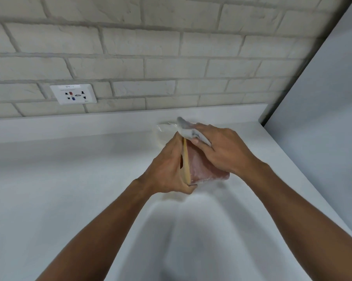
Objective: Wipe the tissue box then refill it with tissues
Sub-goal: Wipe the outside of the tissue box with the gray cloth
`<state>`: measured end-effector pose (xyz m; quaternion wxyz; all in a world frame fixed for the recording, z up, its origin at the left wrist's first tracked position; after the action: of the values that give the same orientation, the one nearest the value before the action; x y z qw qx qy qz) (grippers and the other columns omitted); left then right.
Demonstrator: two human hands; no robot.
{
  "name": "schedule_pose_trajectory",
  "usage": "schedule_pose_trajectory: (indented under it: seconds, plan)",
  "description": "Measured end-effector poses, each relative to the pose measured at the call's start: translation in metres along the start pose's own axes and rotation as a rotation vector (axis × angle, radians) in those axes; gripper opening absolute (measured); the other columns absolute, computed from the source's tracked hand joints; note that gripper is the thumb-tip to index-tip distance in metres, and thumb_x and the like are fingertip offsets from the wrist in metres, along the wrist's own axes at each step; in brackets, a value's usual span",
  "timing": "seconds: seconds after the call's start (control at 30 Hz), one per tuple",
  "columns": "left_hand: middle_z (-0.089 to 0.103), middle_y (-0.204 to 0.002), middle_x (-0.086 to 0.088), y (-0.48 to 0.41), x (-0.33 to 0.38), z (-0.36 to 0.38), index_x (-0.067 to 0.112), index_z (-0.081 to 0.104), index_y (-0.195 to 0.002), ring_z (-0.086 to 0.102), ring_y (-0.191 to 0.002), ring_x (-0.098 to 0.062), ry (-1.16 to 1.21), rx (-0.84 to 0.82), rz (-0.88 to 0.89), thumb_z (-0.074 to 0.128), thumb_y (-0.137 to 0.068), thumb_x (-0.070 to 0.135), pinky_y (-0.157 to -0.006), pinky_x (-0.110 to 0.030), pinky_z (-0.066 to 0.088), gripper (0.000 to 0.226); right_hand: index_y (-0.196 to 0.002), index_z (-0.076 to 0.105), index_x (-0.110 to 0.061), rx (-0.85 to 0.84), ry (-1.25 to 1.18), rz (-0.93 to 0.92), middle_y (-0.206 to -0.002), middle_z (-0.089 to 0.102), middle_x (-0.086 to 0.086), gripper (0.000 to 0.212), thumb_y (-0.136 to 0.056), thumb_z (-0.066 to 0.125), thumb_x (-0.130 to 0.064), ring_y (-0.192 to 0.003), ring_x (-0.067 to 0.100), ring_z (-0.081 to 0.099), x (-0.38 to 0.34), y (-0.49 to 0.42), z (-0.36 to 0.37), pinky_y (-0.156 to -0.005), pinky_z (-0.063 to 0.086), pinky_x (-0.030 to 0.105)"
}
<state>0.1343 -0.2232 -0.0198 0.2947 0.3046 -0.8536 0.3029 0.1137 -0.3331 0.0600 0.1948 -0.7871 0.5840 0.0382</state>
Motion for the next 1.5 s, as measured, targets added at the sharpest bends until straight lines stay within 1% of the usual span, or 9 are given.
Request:
schedule_pose_trajectory:
  seconds: [0.13, 0.27, 0.57, 0.7, 0.83, 1.1, 1.23, 1.37, 1.5]
  plan:
    - [0.046, -0.146, 0.002, -0.004, -0.004, 0.002, 0.016, 0.032, -0.152, 0.052, -0.133, -0.02, 0.08, 0.036, -0.01, 0.095, -0.052, 0.032, -0.105, -0.039, 0.05, 0.12, -0.137, 0.057, -0.034, -0.018, 0.044, -0.145, -0.149, 0.047, -0.013, 0.045, -0.095, 0.04, -0.034, -0.138, -0.001, 0.037, -0.008, 0.037, 0.012, -0.102, 0.029, 0.009]
    - [0.039, -0.155, 0.001, -0.006, -0.018, 0.007, 0.016, 0.013, -0.161, 0.045, -0.143, -0.025, 0.068, 0.024, -0.082, 0.098, -0.048, 0.045, -0.111, -0.046, 0.048, 0.144, -0.141, 0.05, -0.04, 0.033, -0.007, 0.03, -0.151, 0.043, -0.018, 0.051, -0.097, 0.029, -0.056, -0.141, -0.003, 0.031, 0.024, 0.025, 0.002, -0.11, 0.038, 0.027]
    - [0.045, -0.14, 0.012, -0.012, -0.011, -0.001, 0.028, 0.024, -0.146, 0.051, -0.129, -0.013, 0.088, 0.051, -0.055, 0.097, -0.051, 0.032, -0.104, -0.032, 0.049, 0.12, -0.146, 0.046, -0.025, 0.063, -0.043, 0.094, -0.155, 0.038, -0.004, 0.042, -0.105, 0.042, -0.035, -0.145, 0.004, 0.025, 0.015, 0.018, 0.018, -0.119, 0.018, 0.023]
    - [0.056, -0.13, 0.006, -0.011, -0.017, 0.005, 0.011, 0.047, -0.141, 0.057, -0.121, -0.01, 0.057, 0.026, -0.065, 0.091, -0.053, 0.03, -0.095, -0.029, 0.049, 0.101, -0.143, 0.05, -0.021, 0.035, -0.031, -0.078, -0.153, 0.042, -0.002, 0.046, -0.102, 0.039, -0.038, -0.143, 0.007, 0.031, -0.009, 0.024, 0.03, -0.12, 0.018, 0.026]
    - [0.047, -0.144, 0.007, -0.009, -0.024, 0.004, 0.02, 0.018, -0.156, 0.054, -0.131, -0.023, 0.074, 0.069, -0.141, 0.097, -0.046, 0.044, -0.096, -0.047, 0.056, 0.137, -0.149, 0.041, -0.028, 0.119, -0.069, 0.185, -0.156, 0.035, -0.011, 0.046, -0.105, 0.037, -0.042, -0.138, -0.009, 0.019, 0.033, 0.026, 0.009, -0.115, 0.024, 0.02]
    - [0.049, -0.145, 0.003, -0.007, -0.031, 0.008, 0.025, 0.009, -0.16, 0.055, -0.131, -0.029, 0.095, 0.053, -0.197, 0.099, -0.044, 0.048, -0.099, -0.052, 0.055, 0.148, -0.146, 0.044, -0.03, 0.147, -0.14, 0.18, -0.15, 0.031, -0.021, 0.041, -0.105, 0.043, -0.034, -0.14, -0.008, 0.018, 0.03, 0.048, 0.01, -0.117, 0.02, 0.019]
    - [0.05, -0.143, 0.004, -0.007, -0.024, 0.009, 0.02, 0.019, -0.156, 0.056, -0.13, -0.029, 0.094, 0.064, -0.154, 0.099, -0.048, 0.041, -0.1, -0.052, 0.054, 0.136, -0.143, 0.051, -0.025, 0.081, -0.066, -0.061, -0.152, 0.044, -0.006, 0.043, -0.101, 0.045, -0.034, -0.144, 0.007, 0.033, 0.001, 0.058, 0.027, -0.118, 0.028, 0.033]
    - [0.046, -0.147, 0.002, -0.006, -0.023, 0.009, 0.017, 0.016, -0.159, 0.052, -0.134, -0.027, 0.083, 0.068, -0.121, 0.099, -0.047, 0.046, -0.105, -0.05, 0.051, 0.143, -0.142, 0.049, -0.029, 0.167, -0.041, 0.205, -0.148, 0.051, -0.006, 0.04, -0.105, 0.04, -0.039, -0.135, 0.017, 0.047, 0.041, 0.03, 0.001, -0.102, 0.041, 0.029]
    - [0.058, -0.132, -0.004, -0.005, -0.015, 0.009, 0.018, 0.046, -0.143, 0.06, -0.121, -0.026, 0.096, 0.072, -0.07, 0.092, -0.052, 0.037, -0.096, -0.048, 0.053, 0.104, -0.138, 0.057, -0.021, 0.062, 0.011, -0.125, -0.148, 0.05, -0.002, 0.045, -0.093, 0.057, -0.023, -0.14, 0.011, 0.04, -0.011, 0.044, 0.03, -0.114, 0.03, 0.025]
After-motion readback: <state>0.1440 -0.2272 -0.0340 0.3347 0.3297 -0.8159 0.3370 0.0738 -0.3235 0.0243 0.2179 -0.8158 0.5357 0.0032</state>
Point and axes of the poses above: each hand's wrist, its own y-axis away from the middle knuckle, its own z-axis out of the palm, x = y × z, the point moved 8 cm from there along -y, towards the middle knuckle
